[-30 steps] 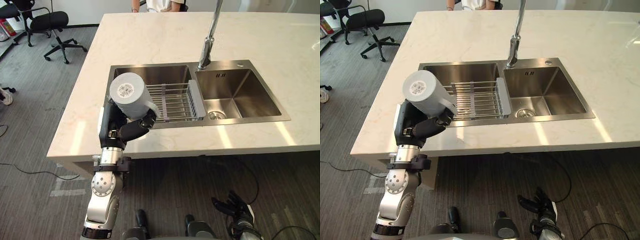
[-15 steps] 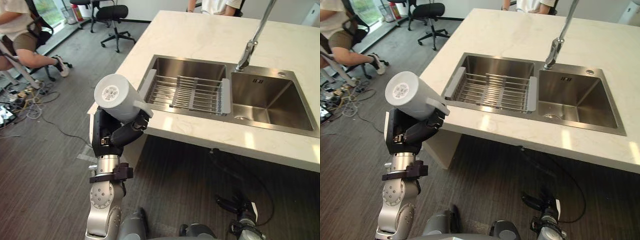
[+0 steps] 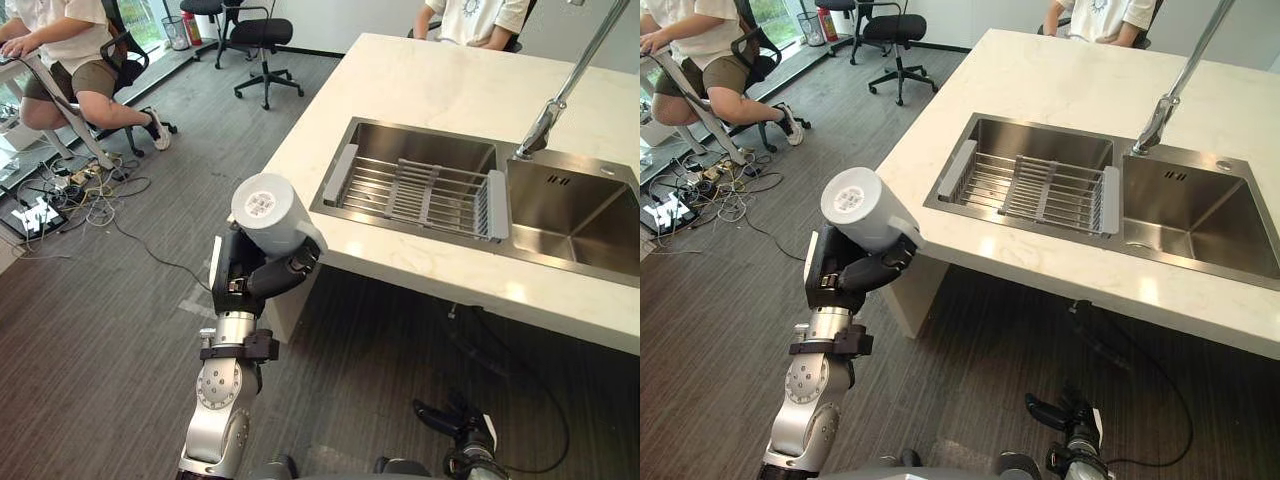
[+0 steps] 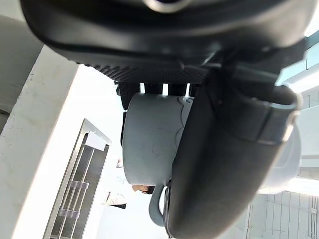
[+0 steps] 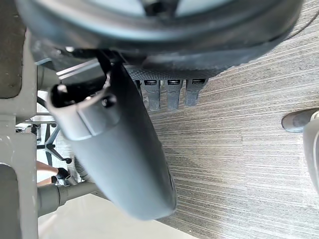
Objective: Walk over to the sink, pick up the cup, carry it to the dishwasher, place the cup inside the dishwasher, then close the dishwasher door
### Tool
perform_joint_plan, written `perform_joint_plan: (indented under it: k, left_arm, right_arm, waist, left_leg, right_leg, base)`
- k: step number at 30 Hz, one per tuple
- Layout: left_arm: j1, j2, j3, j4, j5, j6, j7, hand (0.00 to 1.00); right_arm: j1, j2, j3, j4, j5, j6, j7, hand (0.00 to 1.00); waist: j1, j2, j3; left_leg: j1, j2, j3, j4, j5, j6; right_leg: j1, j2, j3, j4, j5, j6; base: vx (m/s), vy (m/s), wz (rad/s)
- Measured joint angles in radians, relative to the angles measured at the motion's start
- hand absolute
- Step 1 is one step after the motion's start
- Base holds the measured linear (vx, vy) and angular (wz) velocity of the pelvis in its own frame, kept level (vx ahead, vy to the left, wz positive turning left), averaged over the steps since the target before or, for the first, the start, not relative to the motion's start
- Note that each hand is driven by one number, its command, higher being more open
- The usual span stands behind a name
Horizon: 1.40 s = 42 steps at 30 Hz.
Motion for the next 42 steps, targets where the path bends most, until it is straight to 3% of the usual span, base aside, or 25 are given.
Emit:
perform_joint_plan:
  k: [4, 5, 6, 8, 9, 10, 12, 14, 16, 17, 18, 19, 21, 24, 26, 27, 28, 29, 31, 32, 33, 34, 35, 37, 42]
  left_arm:
    - [0.002, -0.015, 0.003, -0.001, -0.001, 0.000, -0.015, 0.30]
    - [0.001, -0.015, 0.007, -0.002, -0.008, 0.000, -0.016, 0.30]
    - [0.003, -0.015, 0.019, -0.003, -0.008, 0.000, -0.016, 0.30]
    - [0.003, -0.019, 0.043, -0.004, -0.010, 0.000, -0.014, 0.30]
    - [0.004, -0.022, 0.050, -0.004, -0.010, 0.000, -0.014, 0.30]
    - [0.012, -0.022, 0.066, -0.005, -0.010, -0.001, -0.014, 0.30]
    - [0.035, -0.021, 0.097, -0.007, -0.011, -0.001, -0.014, 0.30]
    - [0.060, -0.024, 0.109, -0.007, -0.012, 0.001, -0.015, 0.30]
    - [0.083, -0.027, 0.100, -0.007, -0.012, 0.007, -0.021, 0.30]
    - [0.086, -0.025, 0.094, -0.009, -0.012, 0.011, -0.025, 0.30]
    - [0.085, -0.020, 0.086, -0.010, -0.012, 0.010, -0.025, 0.30]
    - [0.085, -0.015, 0.088, -0.010, -0.012, 0.010, -0.024, 0.30]
    - [0.085, -0.016, 0.088, -0.010, -0.012, 0.010, -0.023, 0.30]
    - [0.085, -0.018, 0.057, -0.033, -0.030, 0.011, -0.024, 0.30]
    - [0.084, -0.021, 0.034, -0.079, -0.039, 0.011, -0.024, 0.30]
    - [0.082, -0.020, 0.020, -0.121, -0.039, 0.007, -0.029, 0.30]
    - [0.079, -0.028, 0.013, -0.124, -0.039, -0.002, -0.036, 0.30]
    - [0.079, -0.052, -0.001, -0.126, -0.040, -0.003, -0.041, 0.30]
    - [0.078, -0.073, -0.019, -0.125, -0.047, -0.003, -0.047, 0.30]
    - [0.079, -0.077, -0.024, -0.125, -0.049, -0.003, -0.053, 0.30]
    - [0.076, -0.080, -0.031, -0.124, -0.051, -0.003, -0.064, 0.30]
    - [0.076, -0.080, -0.032, -0.124, -0.051, -0.003, -0.064, 0.30]
    - [0.075, -0.080, -0.039, -0.122, -0.055, -0.003, -0.066, 0.30]
    - [0.076, -0.069, -0.042, -0.115, -0.074, -0.002, -0.068, 0.30]
    - [0.075, -0.046, -0.043, -0.092, -0.085, -0.002, -0.068, 0.30]
  right_arm:
    - [-0.021, -0.019, 0.000, 0.037, 0.000, 0.000, -0.004, 0.90]
    - [-0.028, -0.028, -0.003, 0.044, 0.000, 0.000, -0.010, 0.90]
    - [-0.033, -0.030, -0.014, 0.051, -0.002, 0.000, -0.015, 0.90]
    - [-0.033, -0.047, -0.020, 0.051, -0.005, 0.000, -0.022, 0.90]
    - [-0.035, -0.059, -0.019, 0.052, -0.006, 0.000, -0.023, 0.90]
    - [-0.048, -0.073, -0.019, 0.059, -0.006, 0.002, -0.026, 0.90]
    - [-0.079, -0.076, -0.020, 0.058, -0.010, 0.002, -0.030, 0.90]
    - [-0.103, -0.076, -0.018, 0.058, -0.028, 0.004, -0.030, 0.90]
    - [-0.102, -0.077, -0.015, 0.058, -0.036, 0.007, -0.028, 0.90]
    - [-0.098, -0.076, 0.002, 0.061, -0.037, 0.015, -0.027, 0.90]
    - [-0.090, -0.065, 0.007, 0.062, -0.041, 0.015, -0.019, 0.90]
    - [-0.084, -0.057, 0.016, 0.059, -0.043, 0.015, -0.013, 0.90]
    - [-0.057, -0.030, 0.042, 0.024, -0.044, 0.016, -0.009, 0.90]
    - [0.007, 0.004, 0.048, -0.069, -0.044, 0.021, -0.008, 0.90]
    - [0.034, 0.010, 0.051, -0.115, -0.044, 0.022, -0.008, 0.90]
    - [0.049, 0.013, 0.061, -0.149, -0.044, 0.022, -0.009, 0.90]
    - [0.053, 0.007, 0.062, -0.157, -0.043, 0.022, -0.009, 0.90]
    - [0.055, -0.003, 0.062, -0.169, -0.043, 0.022, -0.010, 0.90]
    - [0.054, -0.009, 0.068, -0.204, -0.043, 0.022, -0.011, 0.90]
    - [0.057, -0.008, 0.074, -0.225, -0.043, 0.018, -0.011, 0.90]
    - [0.061, -0.004, 0.081, -0.252, -0.042, 0.005, -0.013, 0.90]
    - [0.062, -0.004, 0.081, -0.254, -0.042, 0.003, -0.013, 0.90]
    - [0.062, 0.000, 0.081, -0.257, -0.041, 0.002, -0.014, 0.90]
    - [0.065, 0.015, 0.080, -0.258, -0.041, 0.003, -0.016, 0.90]
    - [0.079, 0.071, 0.089, -0.233, -0.046, 0.010, -0.006, 0.90]
  waist:
    - [0.006, 0.000, 0.000]
    - [0.007, 0.000, 0.001]
    - [0.011, -0.008, 0.003]
    - [0.007, -0.002, 0.002]
    - [0.009, 0.010, 0.000]
    - [0.019, 0.010, 0.000]
    - [0.024, 0.004, 0.003]
    - [0.021, -0.010, 0.013]
    - [0.005, -0.016, 0.018]
    - [-0.004, -0.015, 0.021]
    - [-0.012, -0.015, 0.022]
    - [-0.014, -0.013, 0.023]
    - [-0.015, -0.022, 0.023]
    - [-0.024, -0.027, 0.020]
    - [-0.028, -0.046, 0.009]
    - [-0.025, -0.080, 0.004]
    - [-0.027, -0.072, 0.004]
    - [-0.018, -0.050, -0.008]
    - [0.006, -0.038, -0.015]
    - [-0.001, -0.039, -0.015]
    - [-0.005, -0.038, -0.015]
    - [-0.005, -0.038, -0.015]
    - [-0.005, -0.036, -0.016]
    - [0.006, -0.039, -0.016]
    - [0.014, -0.041, -0.018]
  left_leg:
    - [-0.055, 0.000, -0.062, 0.030, 0.016, -0.001]
    - [-0.072, -0.005, -0.030, 0.007, 0.043, 0.022]
    - [-0.074, 0.014, 0.063, -0.004, 0.031, 0.063]
    - [-0.086, 0.099, 0.278, 0.056, 0.022, 0.075]
    - [-0.086, 0.108, 0.299, 0.061, 0.035, 0.056]
    - [-0.088, 0.088, 0.281, 0.049, 0.047, 0.036]
    - [-0.090, 0.048, 0.258, 0.040, 0.024, 0.056]
    - [-0.084, 0.002, 0.226, 0.051, -0.012, 0.049]
    - [-0.074, -0.046, 0.164, 0.067, -0.036, 0.069]
    - [-0.054, -0.069, 0.110, 0.069, -0.045, 0.083]
    - [-0.043, -0.076, 0.056, 0.068, -0.053, 0.093]
    - [-0.039, -0.080, 0.025, 0.067, -0.055, 0.096]
    - [-0.014, -0.108, -0.069, 0.063, -0.060, 0.115]
    - [0.017, -0.154, -0.198, 0.102, -0.076, 0.126]
    - [0.009, -0.179, -0.244, 0.148, -0.097, 0.103]
    - [-0.009, -0.198, -0.242, 0.202, -0.129, 0.083]
    - [-0.025, -0.186, -0.249, 0.243, -0.151, 0.080]
    - [-0.048, -0.146, -0.242, 0.288, -0.181, 0.052]
    - [-0.050, -0.092, -0.193, 0.301, -0.199, 0.040]
    - [-0.059, -0.061, -0.145, 0.316, -0.206, 0.031]
    - [-0.081, 0.024, 0.008, 0.349, -0.223, 0.040]
    - [-0.082, 0.040, 0.034, 0.351, -0.225, 0.045]
    - [-0.086, 0.100, 0.130, 0.352, -0.230, 0.049]
    - [-0.073, 0.099, 0.190, 0.343, -0.218, 0.044]
    - [-0.074, 0.043, 0.179, 0.318, -0.214, 0.050]
  right_leg:
    - [0.026, -0.003, -0.100, -0.016, -0.002, -0.003]
    - [0.034, -0.019, -0.150, -0.024, -0.002, -0.003]
    - [0.043, -0.033, -0.197, -0.037, 0.002, -0.004]
    - [0.063, -0.040, -0.271, -0.044, 0.005, 0.000]
    - [0.070, -0.042, -0.289, -0.043, 0.005, 0.001]
    - [0.073, -0.057, -0.299, -0.037, 0.006, 0.004]
    - [0.079, -0.096, -0.322, -0.013, -0.005, 0.013]
    - [0.076, -0.161, -0.334, 0.084, -0.037, 0.017]
    - [0.045, -0.225, -0.261, 0.255, -0.030, -0.025]
    - [0.001, -0.235, -0.138, 0.389, 0.007, -0.087]
    - [-0.044, -0.184, 0.007, 0.469, -0.035, -0.070]
    - [-0.059, -0.140, 0.068, 0.477, -0.076, -0.065]
    - [-0.128, -0.004, 0.232, 0.485, -0.169, -0.066]
    - [-0.185, 0.098, 0.364, 0.437, -0.184, -0.057]
    - [-0.186, 0.094, 0.393, 0.338, -0.160, -0.055]
    - [-0.172, 0.063, 0.391, 0.256, -0.076, -0.015]
    - [-0.154, 0.063, 0.358, 0.256, -0.095, -0.020]
    - [-0.122, 0.079, 0.298, 0.229, -0.095, -0.023]
    - [-0.071, 0.098, 0.243, 0.189, -0.093, -0.035]
    - [-0.046, 0.099, 0.208, 0.168, -0.092, -0.038]
    - [-0.014, 0.099, 0.153, 0.141, -0.093, -0.047]
    - [-0.011, 0.099, 0.147, 0.137, -0.093, -0.047]
    - [0.002, 0.096, 0.124, 0.123, -0.094, -0.048]
    - [0.007, 0.082, 0.130, 0.114, -0.092, -0.044]
    - [0.001, 0.053, 0.193, 0.102, -0.095, -0.040]
  base:
    - [-0.05, -0.051, 0.76]
    - [-0.11, 0.015, 1.08]
    - [-0.07, 0.016, 1.18]
    - [0.03, -0.009, 1.10]
    - [0.06, 0.044, 0.92]
    - [0.03, 0.114, 0.54]
    - [0.02, 0.159, 0.52]
    - [0.04, 0.173, 0.67]
    - [0.09, 0.206, 1.06]
    - [0.15, 0.179, 1.35]
    - [0.17, 0.135, 1.39]
    - [0.18, 0.057, 1.35]
    - [0.23, 0.031, 1.31]
    - [0.27, -0.038, 1.47]
    - [0.26, -0.115, 1.65]
    - [0.28, -0.147, 1.62]
    - [0.25, -0.161, 1.43]
    - [0.17, -0.127, 1.01]
    - [0.17, -0.138, 0.82]
    - [0.16, -0.154, 1.15]
    - [0.10, -0.100, 0.95]
    - [0.07, -0.049, 0.88]
    - [0.06, 0.039, 0.41]
    - [0.07, 0.110, 0.26]
    - [0.04, 0.158, 0.13]
